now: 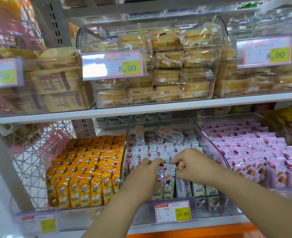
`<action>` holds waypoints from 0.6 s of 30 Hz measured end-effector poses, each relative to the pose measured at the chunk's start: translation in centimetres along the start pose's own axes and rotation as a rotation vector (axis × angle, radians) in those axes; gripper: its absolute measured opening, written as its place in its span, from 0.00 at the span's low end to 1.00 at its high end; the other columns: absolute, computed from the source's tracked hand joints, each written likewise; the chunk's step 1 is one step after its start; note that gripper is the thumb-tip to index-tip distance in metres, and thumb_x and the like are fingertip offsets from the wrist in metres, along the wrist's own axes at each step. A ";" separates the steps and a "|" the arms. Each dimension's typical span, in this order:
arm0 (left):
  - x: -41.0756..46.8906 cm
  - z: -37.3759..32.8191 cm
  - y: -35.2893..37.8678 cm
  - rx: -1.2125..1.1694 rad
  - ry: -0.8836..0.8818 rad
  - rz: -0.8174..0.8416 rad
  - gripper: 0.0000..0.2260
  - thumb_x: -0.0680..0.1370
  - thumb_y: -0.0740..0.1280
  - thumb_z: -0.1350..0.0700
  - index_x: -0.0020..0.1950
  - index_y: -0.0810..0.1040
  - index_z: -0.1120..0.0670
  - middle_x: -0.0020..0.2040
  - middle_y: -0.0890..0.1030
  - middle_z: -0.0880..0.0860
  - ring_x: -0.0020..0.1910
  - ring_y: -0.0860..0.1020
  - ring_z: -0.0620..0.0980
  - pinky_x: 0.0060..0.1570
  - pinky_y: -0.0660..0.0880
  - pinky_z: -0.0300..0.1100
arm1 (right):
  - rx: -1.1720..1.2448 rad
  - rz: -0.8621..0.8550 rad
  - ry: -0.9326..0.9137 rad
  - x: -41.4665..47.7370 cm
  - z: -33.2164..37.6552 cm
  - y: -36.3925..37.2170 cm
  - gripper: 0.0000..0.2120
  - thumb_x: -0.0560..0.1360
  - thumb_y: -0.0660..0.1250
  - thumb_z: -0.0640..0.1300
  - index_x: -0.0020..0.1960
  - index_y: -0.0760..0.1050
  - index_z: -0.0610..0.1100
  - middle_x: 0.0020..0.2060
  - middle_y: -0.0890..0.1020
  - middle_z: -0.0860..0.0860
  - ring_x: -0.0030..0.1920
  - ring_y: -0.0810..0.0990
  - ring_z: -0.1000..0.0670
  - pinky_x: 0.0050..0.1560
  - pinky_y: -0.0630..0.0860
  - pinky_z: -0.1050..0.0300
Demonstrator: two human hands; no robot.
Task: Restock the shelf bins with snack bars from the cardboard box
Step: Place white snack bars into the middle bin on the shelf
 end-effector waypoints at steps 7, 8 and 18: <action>0.1 -0.3 -0.6 0.066 0.010 -0.040 0.25 0.76 0.70 0.50 0.70 0.64 0.46 0.66 0.63 0.52 0.57 0.76 0.55 0.54 0.73 0.46 | 0.052 -0.028 0.043 0.0 0.0 -0.4 0.06 0.71 0.72 0.41 0.44 0.82 0.37 0.41 0.84 0.44 0.42 0.82 0.49 0.41 0.76 0.64; 0.1 -0.4 -0.6 0.097 0.020 -0.025 0.26 0.75 0.70 0.51 0.70 0.64 0.46 0.65 0.64 0.52 0.56 0.76 0.56 0.53 0.74 0.46 | 0.058 -0.034 0.036 0.0 0.0 -0.6 0.04 0.71 0.73 0.42 0.41 0.82 0.41 0.37 0.84 0.49 0.38 0.81 0.54 0.37 0.73 0.68; 0.9 -1.6 -0.4 -0.001 0.033 -0.017 0.21 0.74 0.72 0.53 0.63 0.68 0.52 0.61 0.70 0.52 0.54 0.75 0.53 0.47 0.69 0.42 | 0.007 0.001 -0.050 -0.3 -0.4 -0.6 0.13 0.69 0.76 0.44 0.48 0.75 0.52 0.38 0.73 0.58 0.37 0.71 0.60 0.34 0.65 0.68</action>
Point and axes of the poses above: each hand's wrist, its own x-axis towards the middle knuckle, its own y-axis out of the palm, z = x × y, the point moved 7 cm from there along x, towards the middle knuckle
